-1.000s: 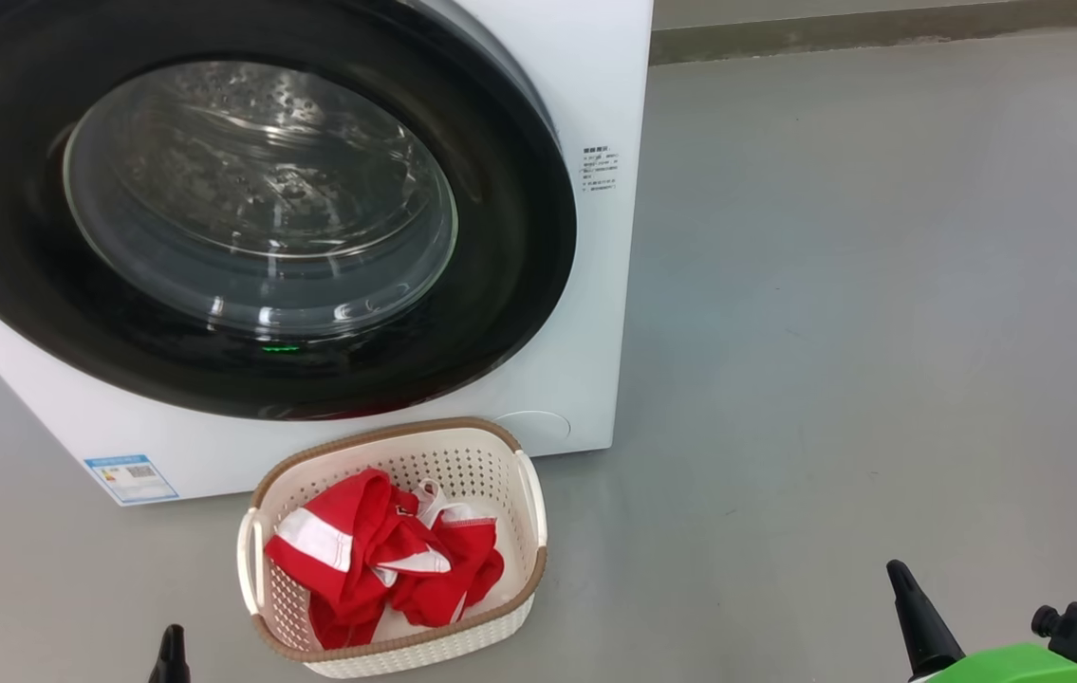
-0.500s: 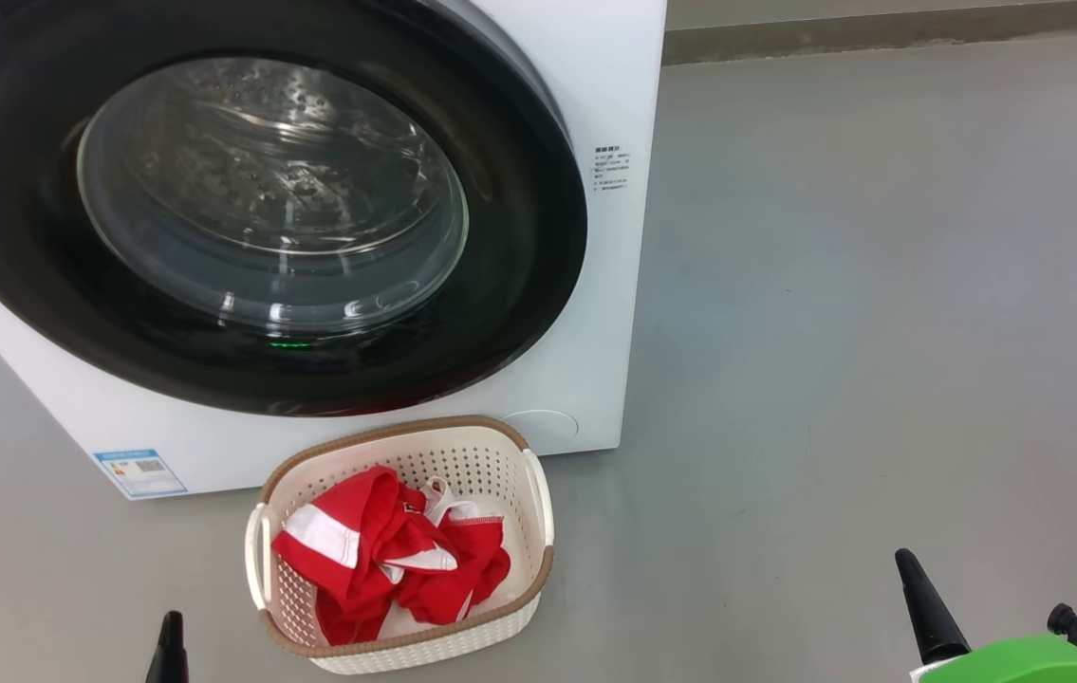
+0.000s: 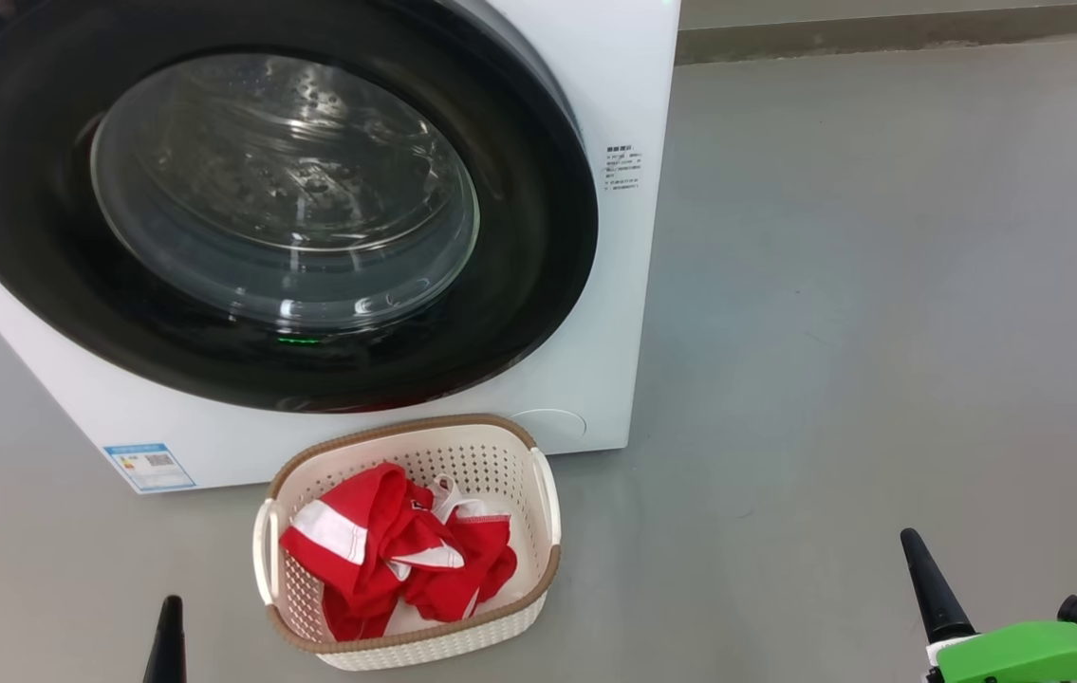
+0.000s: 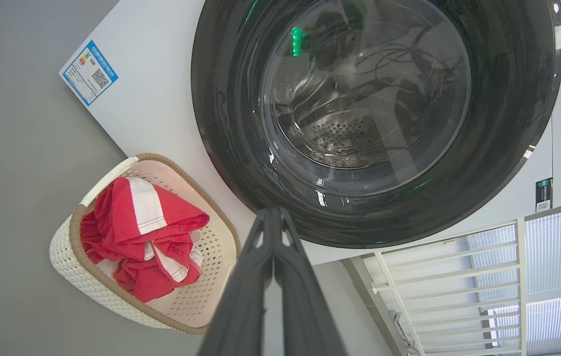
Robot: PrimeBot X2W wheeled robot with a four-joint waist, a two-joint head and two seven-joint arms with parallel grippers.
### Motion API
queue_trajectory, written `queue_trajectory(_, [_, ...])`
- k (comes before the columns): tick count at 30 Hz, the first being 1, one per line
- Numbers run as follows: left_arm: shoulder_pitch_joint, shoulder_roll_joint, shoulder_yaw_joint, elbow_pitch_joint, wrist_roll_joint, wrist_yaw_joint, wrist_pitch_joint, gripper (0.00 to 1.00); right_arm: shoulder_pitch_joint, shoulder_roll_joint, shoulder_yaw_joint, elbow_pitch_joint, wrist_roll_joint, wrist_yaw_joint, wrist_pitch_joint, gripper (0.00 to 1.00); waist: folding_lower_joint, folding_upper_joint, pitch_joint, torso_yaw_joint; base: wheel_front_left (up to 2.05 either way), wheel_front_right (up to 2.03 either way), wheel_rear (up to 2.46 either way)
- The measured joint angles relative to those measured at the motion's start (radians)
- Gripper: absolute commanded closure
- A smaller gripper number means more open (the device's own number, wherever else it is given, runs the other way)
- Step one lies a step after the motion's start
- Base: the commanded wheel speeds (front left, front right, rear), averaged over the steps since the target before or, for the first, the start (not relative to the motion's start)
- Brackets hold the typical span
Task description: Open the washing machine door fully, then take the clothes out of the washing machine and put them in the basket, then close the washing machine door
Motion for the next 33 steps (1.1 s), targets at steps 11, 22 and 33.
queue_trajectory(11, [-0.031, 0.002, 0.003, -0.001, -0.113, 0.0, 0.029, 1.0, -0.001, 0.012, -0.021, -0.017, 0.1, 0.0, 0.032, 1.0, 0.0, 0.0, 0.0, 0.01, 0.0, 0.0, 0.0])
queue_trajectory(22, [-0.051, 0.004, 0.006, -0.001, -0.224, 0.0, 0.058, 1.0, -0.002, 0.029, -0.04, -0.037, 0.207, 0.0, 0.064, 1.0, 0.0, 0.0, 0.0, 0.02, 0.0, 0.0, 0.0])
queue_trajectory(33, [-0.069, 0.006, 0.009, -0.003, -0.336, 0.0, 0.09, 1.0, -0.004, 0.036, -0.067, -0.054, 0.305, -0.001, 0.095, 1.0, 0.0, 0.0, 0.0, 0.031, 0.0, 0.0, 0.0])
